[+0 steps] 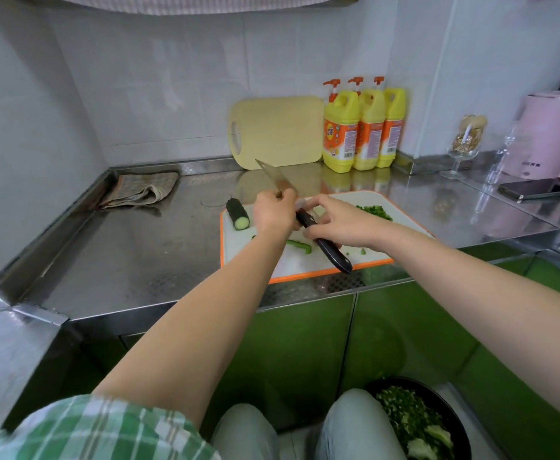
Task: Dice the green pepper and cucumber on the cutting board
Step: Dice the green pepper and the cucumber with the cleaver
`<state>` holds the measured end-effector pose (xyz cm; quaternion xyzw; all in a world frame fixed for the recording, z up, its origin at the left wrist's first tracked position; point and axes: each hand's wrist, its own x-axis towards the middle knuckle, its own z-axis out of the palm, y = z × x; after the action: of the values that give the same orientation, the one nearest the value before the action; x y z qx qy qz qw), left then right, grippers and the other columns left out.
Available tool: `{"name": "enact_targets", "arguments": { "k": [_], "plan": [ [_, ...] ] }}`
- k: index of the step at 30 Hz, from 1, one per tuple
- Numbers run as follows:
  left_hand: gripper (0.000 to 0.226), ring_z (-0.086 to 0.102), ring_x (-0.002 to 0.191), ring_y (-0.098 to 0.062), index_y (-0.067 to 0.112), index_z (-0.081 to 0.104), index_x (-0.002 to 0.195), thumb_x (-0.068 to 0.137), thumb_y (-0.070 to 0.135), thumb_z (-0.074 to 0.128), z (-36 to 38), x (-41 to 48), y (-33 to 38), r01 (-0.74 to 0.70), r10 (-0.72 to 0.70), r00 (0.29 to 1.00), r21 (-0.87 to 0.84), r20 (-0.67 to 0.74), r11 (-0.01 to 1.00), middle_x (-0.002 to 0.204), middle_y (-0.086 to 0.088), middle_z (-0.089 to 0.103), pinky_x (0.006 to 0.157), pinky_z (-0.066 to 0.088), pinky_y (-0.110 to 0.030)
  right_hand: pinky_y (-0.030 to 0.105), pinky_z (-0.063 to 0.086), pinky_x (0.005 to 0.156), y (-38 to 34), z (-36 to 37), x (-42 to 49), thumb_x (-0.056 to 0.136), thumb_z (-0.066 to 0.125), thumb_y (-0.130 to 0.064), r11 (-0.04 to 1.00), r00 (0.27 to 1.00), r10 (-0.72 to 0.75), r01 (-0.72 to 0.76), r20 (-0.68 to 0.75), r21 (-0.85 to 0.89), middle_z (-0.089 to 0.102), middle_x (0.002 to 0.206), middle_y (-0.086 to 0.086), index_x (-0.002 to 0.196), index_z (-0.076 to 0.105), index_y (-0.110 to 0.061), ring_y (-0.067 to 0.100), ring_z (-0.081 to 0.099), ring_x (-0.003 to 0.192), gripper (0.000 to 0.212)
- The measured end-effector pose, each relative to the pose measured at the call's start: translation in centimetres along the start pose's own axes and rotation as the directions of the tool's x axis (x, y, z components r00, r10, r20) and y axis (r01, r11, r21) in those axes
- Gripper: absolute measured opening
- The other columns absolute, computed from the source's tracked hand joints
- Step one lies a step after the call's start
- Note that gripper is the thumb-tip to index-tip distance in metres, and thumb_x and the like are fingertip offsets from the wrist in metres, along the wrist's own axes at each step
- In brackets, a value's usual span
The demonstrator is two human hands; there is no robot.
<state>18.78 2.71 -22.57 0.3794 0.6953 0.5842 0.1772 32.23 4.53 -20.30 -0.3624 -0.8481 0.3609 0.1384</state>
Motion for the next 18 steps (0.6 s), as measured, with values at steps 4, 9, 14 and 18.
{"name": "enact_targets", "arguments": {
  "k": [4, 9, 14, 18],
  "plan": [
    [0.032, 0.055, 0.053, -0.027, 0.009, 0.059, 0.074, 0.098, 0.023, 0.044, 1.5, -0.6, 0.7, -0.027, 0.049, 0.979, -0.111, 0.196, 0.993, 0.064, -0.01, 0.062, 0.053, 0.045, -0.03, 0.03, 0.041, 0.055, 1.2, -1.3, -0.2, 0.097, 0.041, -0.027, 0.988, 0.956, 0.087, -0.045, -0.282, 0.151, 0.059, 0.069, 0.006, 0.101, 0.051, -0.017, 0.016, 0.05, 0.054, 0.015],
    [0.028, 0.044, 0.118, -0.031, 0.024, 0.064, 0.118, 0.091, 0.025, 0.053, 0.5, 0.0, -2.4, -0.446, 0.182, 0.894, 0.78, 0.408, 0.439, 0.121, -0.006, 0.06, 0.093, 0.035, -0.036, 0.019, 0.031, 0.039, 4.0, -2.9, -0.4, 0.098, 0.048, -0.02, 0.949, 0.904, 0.211, -0.098, -0.373, 0.301, 0.047, 0.06, 0.006, 0.096, 0.048, -0.01, 0.015, 0.039, 0.043, 0.01],
    [0.03, 0.04, 0.114, -0.031, 0.024, 0.067, 0.115, 0.092, 0.019, 0.048, 0.4, 0.1, -4.7, -0.444, 0.201, 0.894, 0.859, 0.401, 0.257, 0.117, -0.006, 0.062, 0.09, 0.03, -0.04, 0.018, 0.03, 0.035, 4.8, -2.8, -0.8, 0.098, 0.05, -0.019, 0.948, 0.946, 0.253, -0.201, -0.203, 0.247, 0.048, 0.061, 0.004, 0.096, 0.049, -0.012, 0.014, 0.039, 0.043, 0.008],
    [0.025, 0.042, 0.111, -0.031, 0.022, 0.069, 0.109, 0.092, 0.024, 0.051, 0.2, 0.4, -4.9, -0.448, 0.244, 0.887, 0.857, 0.391, 0.256, 0.109, -0.005, 0.065, 0.085, 0.03, -0.038, 0.016, 0.031, 0.033, 5.5, -2.4, -0.9, 0.098, 0.05, -0.017, 0.948, 0.948, 0.291, -0.267, -0.132, 0.174, 0.049, 0.065, 0.006, 0.101, 0.049, -0.008, 0.014, 0.039, 0.046, 0.01]
  ]
}}
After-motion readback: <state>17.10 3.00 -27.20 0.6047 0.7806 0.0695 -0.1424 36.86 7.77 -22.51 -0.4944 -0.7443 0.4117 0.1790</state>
